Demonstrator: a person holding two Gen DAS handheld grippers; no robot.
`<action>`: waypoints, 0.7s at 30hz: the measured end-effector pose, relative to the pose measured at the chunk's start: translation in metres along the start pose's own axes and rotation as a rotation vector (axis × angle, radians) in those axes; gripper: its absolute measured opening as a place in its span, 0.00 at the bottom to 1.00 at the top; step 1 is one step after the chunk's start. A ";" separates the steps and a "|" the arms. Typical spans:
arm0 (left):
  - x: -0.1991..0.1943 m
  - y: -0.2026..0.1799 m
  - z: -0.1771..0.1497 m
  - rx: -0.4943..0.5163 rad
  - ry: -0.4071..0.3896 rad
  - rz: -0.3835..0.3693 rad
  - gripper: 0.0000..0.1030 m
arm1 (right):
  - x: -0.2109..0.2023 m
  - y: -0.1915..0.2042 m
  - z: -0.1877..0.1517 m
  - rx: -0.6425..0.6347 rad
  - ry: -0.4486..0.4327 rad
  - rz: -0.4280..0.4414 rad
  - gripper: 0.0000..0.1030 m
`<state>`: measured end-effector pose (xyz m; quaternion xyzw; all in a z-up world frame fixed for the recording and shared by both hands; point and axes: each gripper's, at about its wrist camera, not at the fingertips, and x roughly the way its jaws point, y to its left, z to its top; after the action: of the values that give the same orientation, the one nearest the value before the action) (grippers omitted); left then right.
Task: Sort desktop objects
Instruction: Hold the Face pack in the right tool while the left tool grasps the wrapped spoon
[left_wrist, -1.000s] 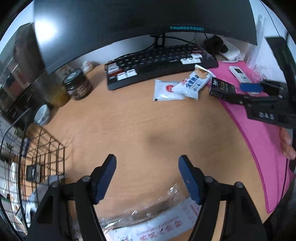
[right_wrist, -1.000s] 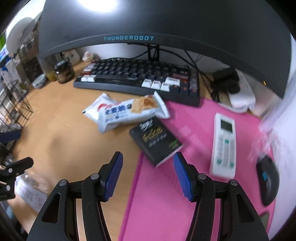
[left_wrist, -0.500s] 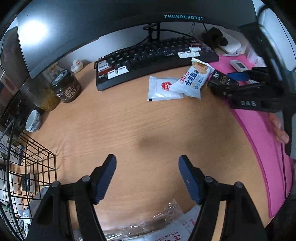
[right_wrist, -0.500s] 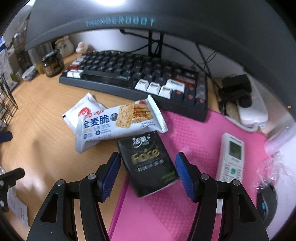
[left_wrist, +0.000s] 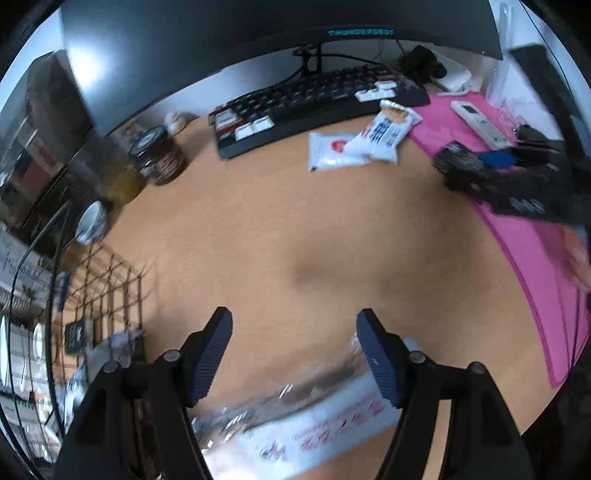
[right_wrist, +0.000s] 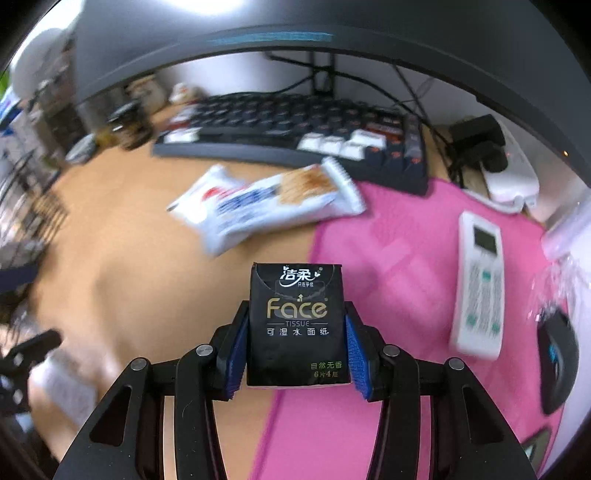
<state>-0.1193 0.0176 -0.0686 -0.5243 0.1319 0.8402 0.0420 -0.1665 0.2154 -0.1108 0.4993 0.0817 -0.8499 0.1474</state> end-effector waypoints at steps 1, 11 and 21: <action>-0.001 0.004 -0.004 -0.011 0.000 0.009 0.72 | -0.008 0.009 -0.008 -0.021 0.000 0.011 0.45; 0.013 0.036 -0.022 -0.065 0.056 0.054 0.72 | -0.052 0.123 -0.092 -0.283 0.091 0.129 0.46; 0.027 0.028 -0.030 -0.016 0.102 0.055 0.72 | -0.024 0.144 -0.087 -0.320 0.093 0.023 0.46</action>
<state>-0.1116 -0.0192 -0.1001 -0.5631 0.1417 0.8141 0.0080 -0.0358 0.1089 -0.1314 0.5090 0.2167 -0.8004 0.2309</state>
